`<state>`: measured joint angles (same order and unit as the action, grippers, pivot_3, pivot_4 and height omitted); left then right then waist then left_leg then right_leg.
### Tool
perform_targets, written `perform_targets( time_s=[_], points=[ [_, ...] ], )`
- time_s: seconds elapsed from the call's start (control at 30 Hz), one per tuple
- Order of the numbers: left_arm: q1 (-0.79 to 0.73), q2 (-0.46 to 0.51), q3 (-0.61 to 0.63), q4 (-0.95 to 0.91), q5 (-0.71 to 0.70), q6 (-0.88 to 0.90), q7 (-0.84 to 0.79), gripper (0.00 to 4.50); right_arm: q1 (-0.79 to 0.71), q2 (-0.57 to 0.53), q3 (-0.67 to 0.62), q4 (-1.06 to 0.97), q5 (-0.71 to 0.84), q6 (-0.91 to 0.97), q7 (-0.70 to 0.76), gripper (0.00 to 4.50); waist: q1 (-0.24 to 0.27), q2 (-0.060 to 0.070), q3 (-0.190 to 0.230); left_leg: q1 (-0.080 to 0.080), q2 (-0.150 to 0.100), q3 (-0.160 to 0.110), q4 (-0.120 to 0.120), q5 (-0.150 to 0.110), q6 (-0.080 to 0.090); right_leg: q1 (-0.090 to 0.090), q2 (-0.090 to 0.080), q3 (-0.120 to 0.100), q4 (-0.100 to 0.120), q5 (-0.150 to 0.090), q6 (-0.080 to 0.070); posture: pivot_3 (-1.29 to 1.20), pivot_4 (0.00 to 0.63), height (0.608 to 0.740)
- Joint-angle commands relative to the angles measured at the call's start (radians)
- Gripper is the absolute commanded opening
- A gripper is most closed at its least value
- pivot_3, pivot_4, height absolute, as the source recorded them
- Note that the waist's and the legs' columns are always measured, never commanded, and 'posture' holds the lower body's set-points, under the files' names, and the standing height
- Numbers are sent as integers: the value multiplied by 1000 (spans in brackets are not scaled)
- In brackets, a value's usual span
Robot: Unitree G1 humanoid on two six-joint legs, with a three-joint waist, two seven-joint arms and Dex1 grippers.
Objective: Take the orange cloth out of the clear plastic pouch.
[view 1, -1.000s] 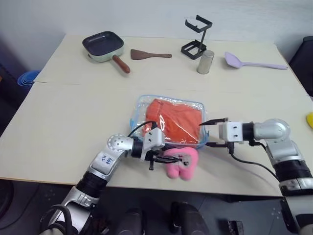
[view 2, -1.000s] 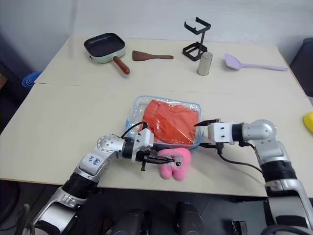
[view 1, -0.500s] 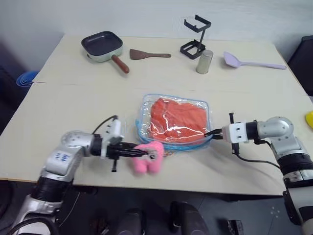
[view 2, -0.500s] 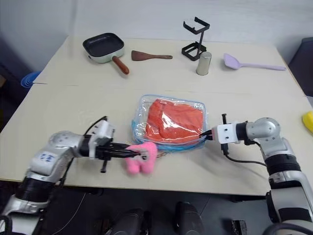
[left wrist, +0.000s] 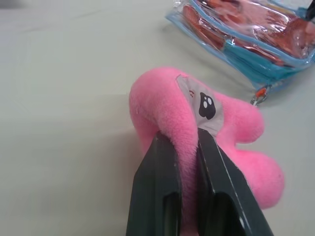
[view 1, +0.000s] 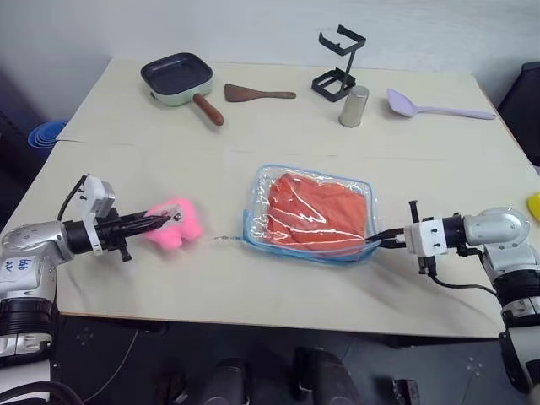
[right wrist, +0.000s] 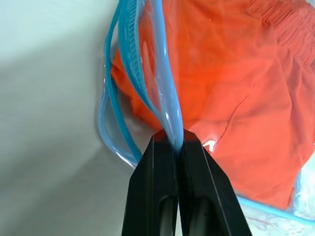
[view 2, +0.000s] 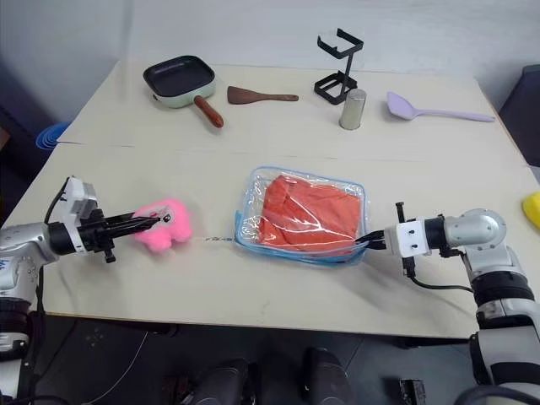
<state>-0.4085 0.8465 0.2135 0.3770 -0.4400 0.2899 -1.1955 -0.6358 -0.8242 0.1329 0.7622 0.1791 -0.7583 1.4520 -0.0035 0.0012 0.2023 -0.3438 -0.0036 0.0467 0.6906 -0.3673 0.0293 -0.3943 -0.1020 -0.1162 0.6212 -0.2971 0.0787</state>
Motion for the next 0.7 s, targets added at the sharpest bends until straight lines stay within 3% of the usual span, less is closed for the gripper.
perform_targets(
  time_s=[0.03,0.1,0.2,0.27,0.33,0.47,0.5,0.67,0.7],
  points=[
    [17,59,-32,-36,53,-12,-31,944,63,-50,-52,-83,81,125,54,0,2,0,0,-1,0,-1,0,0,0,0,0,0,0,0,0,0,150,740],
    [3,91,-82,-49,130,-75,-28,1516,132,-57,-100,-153,147,170,53,481,3,0,0,-1,0,-1,0,0,0,-1,0,-1,0,0,0,0,150,740],
    [-79,78,-88,-102,127,-189,-63,2283,294,-94,-198,-322,252,270,21,1154,15,0,0,-3,0,-3,1,0,0,-1,-1,-2,0,0,0,0,150,740],
    [-133,62,-124,-154,129,-226,-98,2554,433,-125,-270,-442,276,263,-1,1181,29,0,0,-8,0,-5,5,0,0,-4,-1,-4,0,0,0,0,150,740],
    [-149,50,-170,-206,128,-219,-136,2682,548,-136,-338,-543,294,307,-47,1357,29,1,0,-9,-1,-6,6,-1,0,-4,-1,-5,0,0,0,0,150,740],
    [-185,-79,-297,-354,102,-157,-144,2682,841,-123,-496,-818,393,472,-119,2647,30,3,-1,-9,-1,-5,7,-2,0,-3,-1,-5,0,0,0,0,150,740],
    [-202,-134,-335,-363,119,-169,-128,2682,913,-104,-524,-903,426,507,-140,2768,31,3,0,-9,-1,-5,7,-2,0,-3,0,-5,0,0,0,0,150,740],
    [-279,-315,-463,-175,281,-375,-66,2682,1098,-6,-521,-1168,405,578,-268,4362,28,1,-1,-7,-1,-5,8,-2,0,-1,2,-4,0,0,1,0,150,740],
    [-305,-336,-487,-101,329,-431,-43,2682,1110,15,-507,-1194,378,579,-293,4436,25,1,-1,-7,0,-4,8,-2,0,-1,3,-3,1,0,1,0,150,740]
  ],
)
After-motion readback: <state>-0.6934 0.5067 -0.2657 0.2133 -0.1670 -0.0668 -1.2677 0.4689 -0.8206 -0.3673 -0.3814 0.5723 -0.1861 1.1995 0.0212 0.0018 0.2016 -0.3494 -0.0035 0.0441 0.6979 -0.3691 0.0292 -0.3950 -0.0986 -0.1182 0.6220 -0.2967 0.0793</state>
